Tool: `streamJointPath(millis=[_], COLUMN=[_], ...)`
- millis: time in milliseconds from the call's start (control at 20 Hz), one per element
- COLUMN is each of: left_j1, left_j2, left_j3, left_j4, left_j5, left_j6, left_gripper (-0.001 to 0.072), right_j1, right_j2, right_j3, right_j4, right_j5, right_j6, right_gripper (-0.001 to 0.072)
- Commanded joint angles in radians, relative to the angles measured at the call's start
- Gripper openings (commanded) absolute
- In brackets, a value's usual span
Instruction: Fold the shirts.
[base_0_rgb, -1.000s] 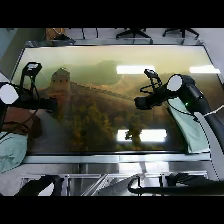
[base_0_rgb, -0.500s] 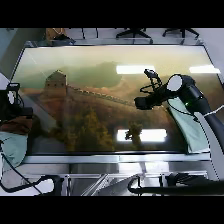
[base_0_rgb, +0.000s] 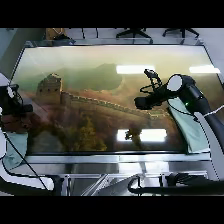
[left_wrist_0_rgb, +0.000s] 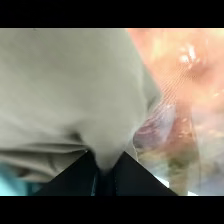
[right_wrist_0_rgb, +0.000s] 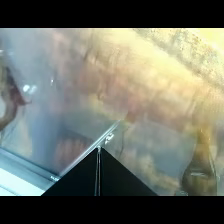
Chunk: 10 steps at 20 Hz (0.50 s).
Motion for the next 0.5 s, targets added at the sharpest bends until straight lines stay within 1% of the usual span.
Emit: streamJointPath(millis=[0, 150, 250, 350, 450], left_j1=[-0.070, -0.183, -0.279, -0.389, -0.497], left_j2=[0.087, 0.214, 0.285, 0.335, 0.362], left_j3=[0.182, 0.333, 0.378, 0.362, 0.289], left_j4=[-0.152, -0.436, -0.563, -0.584, -0.585], left_j5=[-0.053, -0.077, -0.106, -0.129, -0.142], left_j6=[0.006, 0.043, 0.060, 0.058, 0.054], left_gripper=[0.0013, 0.0013, 0.0013, 0.0013, 0.0013], right_j1=[0.001, 0.001, 0.001, 0.000, 0.000], right_j2=[0.000, 0.000, 0.000, 0.000, 0.000], right_j3=[0.000, 0.000, 0.000, 0.000, 0.000], right_j4=[0.000, 0.001, 0.007, 0.007, 0.008], right_j5=[0.000, 0.000, 0.000, 0.000, 0.000], right_j6=[0.000, 0.000, 0.000, 0.000, 0.001], right_gripper=[0.0019, 0.0019, 0.0019, 0.0019, 0.0019])
